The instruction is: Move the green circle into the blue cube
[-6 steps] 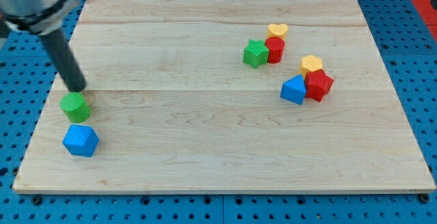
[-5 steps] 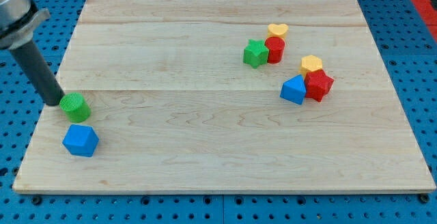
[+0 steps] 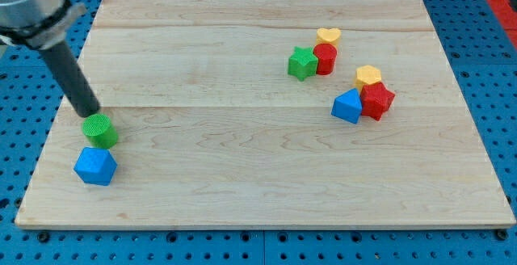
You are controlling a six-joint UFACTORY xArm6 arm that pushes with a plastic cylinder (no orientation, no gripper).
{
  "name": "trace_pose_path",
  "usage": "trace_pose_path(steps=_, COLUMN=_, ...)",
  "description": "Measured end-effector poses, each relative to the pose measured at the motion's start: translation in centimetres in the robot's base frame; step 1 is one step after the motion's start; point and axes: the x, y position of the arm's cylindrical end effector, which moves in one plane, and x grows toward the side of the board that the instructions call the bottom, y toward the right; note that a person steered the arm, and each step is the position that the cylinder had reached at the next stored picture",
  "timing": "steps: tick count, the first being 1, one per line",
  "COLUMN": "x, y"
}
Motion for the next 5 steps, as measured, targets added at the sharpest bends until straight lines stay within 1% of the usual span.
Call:
trace_pose_path(steps=1, x=1.9, y=-0.4)
trace_pose_path(steps=2, x=2.6, y=1.0)
trace_pose_path(steps=3, x=0.3, y=9.8)
trace_pose_path(steps=5, x=-7.7, y=29.4)
